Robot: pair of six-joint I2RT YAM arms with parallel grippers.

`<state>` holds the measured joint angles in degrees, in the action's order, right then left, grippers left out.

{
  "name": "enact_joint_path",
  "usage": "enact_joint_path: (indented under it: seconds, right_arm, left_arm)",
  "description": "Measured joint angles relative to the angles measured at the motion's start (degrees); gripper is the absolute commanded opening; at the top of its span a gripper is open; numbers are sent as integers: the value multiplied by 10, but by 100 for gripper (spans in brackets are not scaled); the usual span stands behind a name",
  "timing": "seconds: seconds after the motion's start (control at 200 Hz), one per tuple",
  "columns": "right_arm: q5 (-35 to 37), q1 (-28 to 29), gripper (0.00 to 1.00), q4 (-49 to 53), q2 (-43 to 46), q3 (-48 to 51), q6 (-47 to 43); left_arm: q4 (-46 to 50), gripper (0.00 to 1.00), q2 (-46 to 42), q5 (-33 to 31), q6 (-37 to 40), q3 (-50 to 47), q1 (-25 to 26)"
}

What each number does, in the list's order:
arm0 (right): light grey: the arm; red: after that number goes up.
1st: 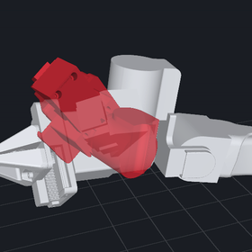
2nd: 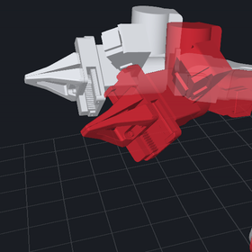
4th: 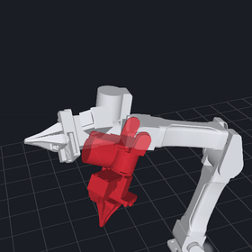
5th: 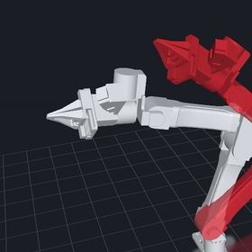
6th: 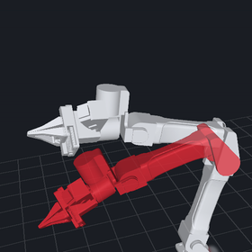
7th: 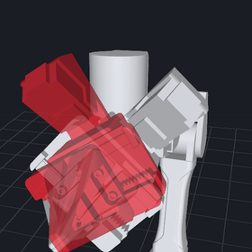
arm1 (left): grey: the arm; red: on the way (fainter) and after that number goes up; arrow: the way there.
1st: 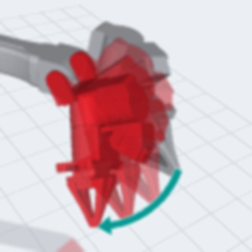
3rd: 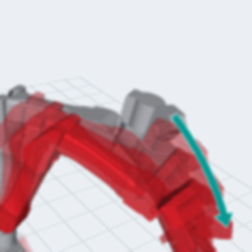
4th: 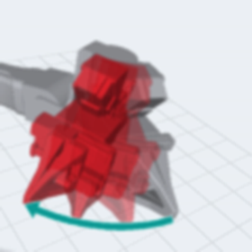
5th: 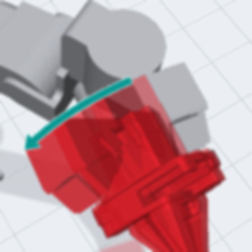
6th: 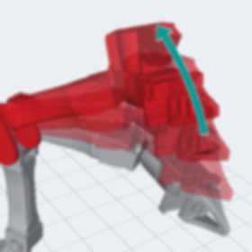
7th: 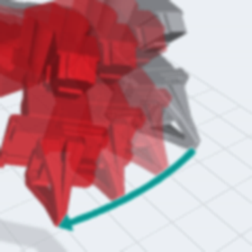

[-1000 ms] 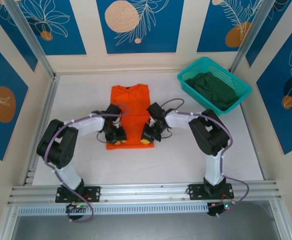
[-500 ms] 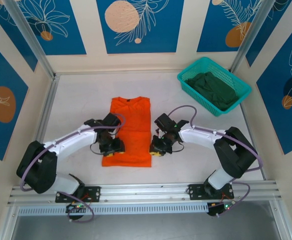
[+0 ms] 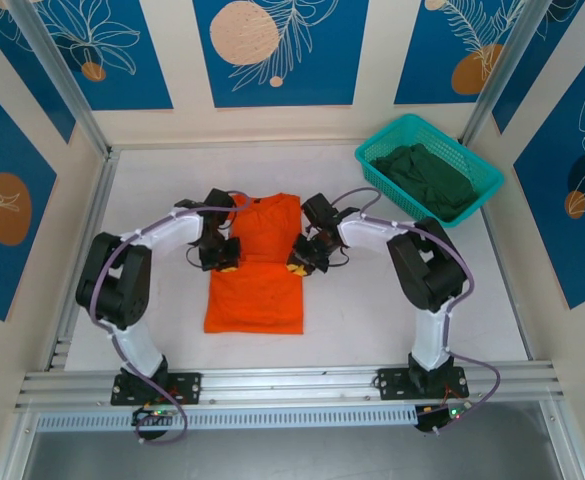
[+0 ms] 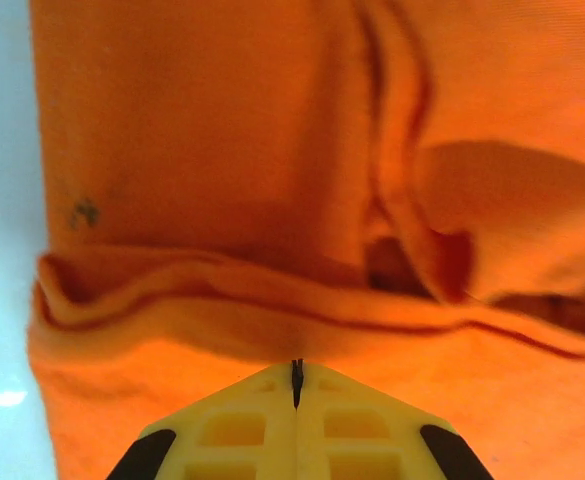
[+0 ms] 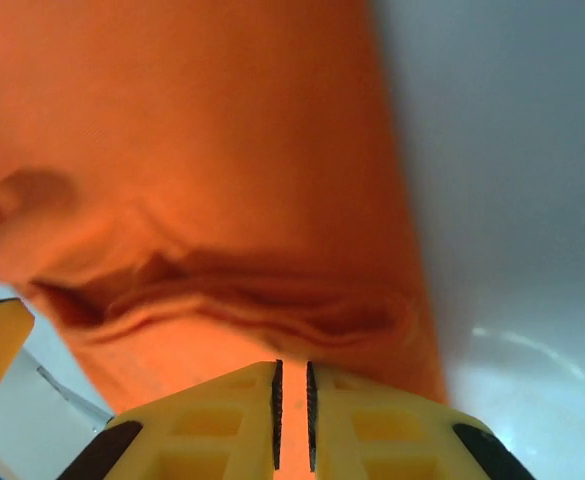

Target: Fold and stack the t-shirts

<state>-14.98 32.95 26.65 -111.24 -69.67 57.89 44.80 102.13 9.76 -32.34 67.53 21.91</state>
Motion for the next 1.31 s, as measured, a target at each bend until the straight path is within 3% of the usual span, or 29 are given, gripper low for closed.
enact_joint_path:
  seconds: [0.265, 0.37, 0.465, 0.535, 0.715, 0.81, 0.97, 1.105, 1.305]
  right_arm:
    - [-21, -32, 19, 12, -10, 0, -20]
    - [-26, -37, 25, 12, -4, 3, -28]
    - [-24, -35, 32, 12, 32, 28, -38]
    - [-21, -21, 32, 13, 80, 54, -44]
    - [-39, 55, 29, 1, 186, 113, -45]
    - [-51, 96, 24, -8, 198, 145, -42]
    - [-55, 143, 21, -16, 183, 177, -27]
    - [-53, 170, 19, -20, 149, 176, -24]
    - [-35, 177, 18, -11, 123, 176, -25]
  left_arm:
    - [-12, 21, 5, -21, 9, -14, -32]
    - [-5, 35, -3, -24, 14, -14, -33]
    - [12, 38, -44, -25, 10, -14, -33]
    - [14, 36, -98, -12, 7, -19, -32]
    - [-9, 15, -246, 100, -6, -90, 6]
    - [-34, 7, -267, 163, -23, -142, 55]
    - [-91, 5, -255, 229, -59, -229, 124]
    - [-127, 4, -217, 236, -77, -246, 158]
    - [-140, 6, -200, 180, -78, -286, 167]
